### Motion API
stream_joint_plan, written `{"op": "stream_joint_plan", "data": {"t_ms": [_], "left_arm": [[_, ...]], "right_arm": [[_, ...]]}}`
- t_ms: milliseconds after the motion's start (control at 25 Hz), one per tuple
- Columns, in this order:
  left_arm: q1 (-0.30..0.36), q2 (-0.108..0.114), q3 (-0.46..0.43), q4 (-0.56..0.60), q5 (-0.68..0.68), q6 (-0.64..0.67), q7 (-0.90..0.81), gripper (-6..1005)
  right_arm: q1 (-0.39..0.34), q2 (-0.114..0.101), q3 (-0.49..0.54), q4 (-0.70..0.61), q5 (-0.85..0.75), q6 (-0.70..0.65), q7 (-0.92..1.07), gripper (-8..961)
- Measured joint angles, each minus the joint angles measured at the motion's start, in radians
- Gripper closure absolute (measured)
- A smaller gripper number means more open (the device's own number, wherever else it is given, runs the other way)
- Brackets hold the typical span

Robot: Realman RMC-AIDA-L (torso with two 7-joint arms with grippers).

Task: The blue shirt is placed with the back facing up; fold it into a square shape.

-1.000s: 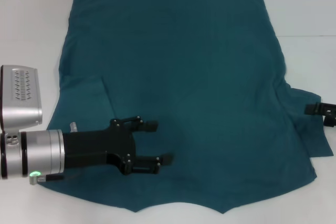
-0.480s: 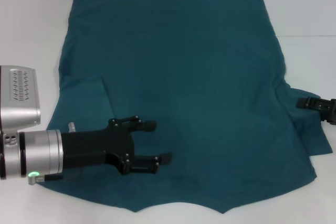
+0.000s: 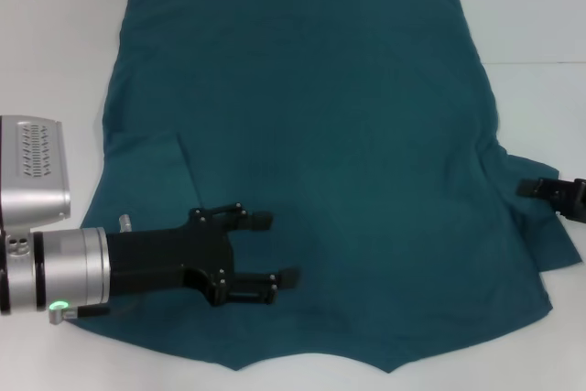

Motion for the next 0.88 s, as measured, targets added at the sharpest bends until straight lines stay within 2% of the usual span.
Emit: {"op": "stream_joint_plan", "data": {"t_ms": [280, 440, 640, 880], "left_arm": [[0.001, -0.001, -0.001, -0.001, 0.000, 0.000, 0.000, 111], [0.002, -0.001, -0.001, -0.001, 0.000, 0.000, 0.001, 111], [0.002, -0.001, -0.002, -0.002, -0.001, 0.000, 0.001, 111], [0.002, -0.001, -0.002, -0.004, -0.001, 0.000, -0.002, 111]], "right_arm": [[-0.010, 0.008, 0.028, 0.003, 0.012, 0.001, -0.017, 354], [-0.010, 0.010, 0.029, 0.009, 0.013, 0.009, -0.018, 596], [-0.010, 0.011, 0.031, 0.022, 0.028, 0.021, -0.030, 841], [-0.017, 0.012, 0.042, 0.056, 0.091, 0.047, -0.100, 951]]}}
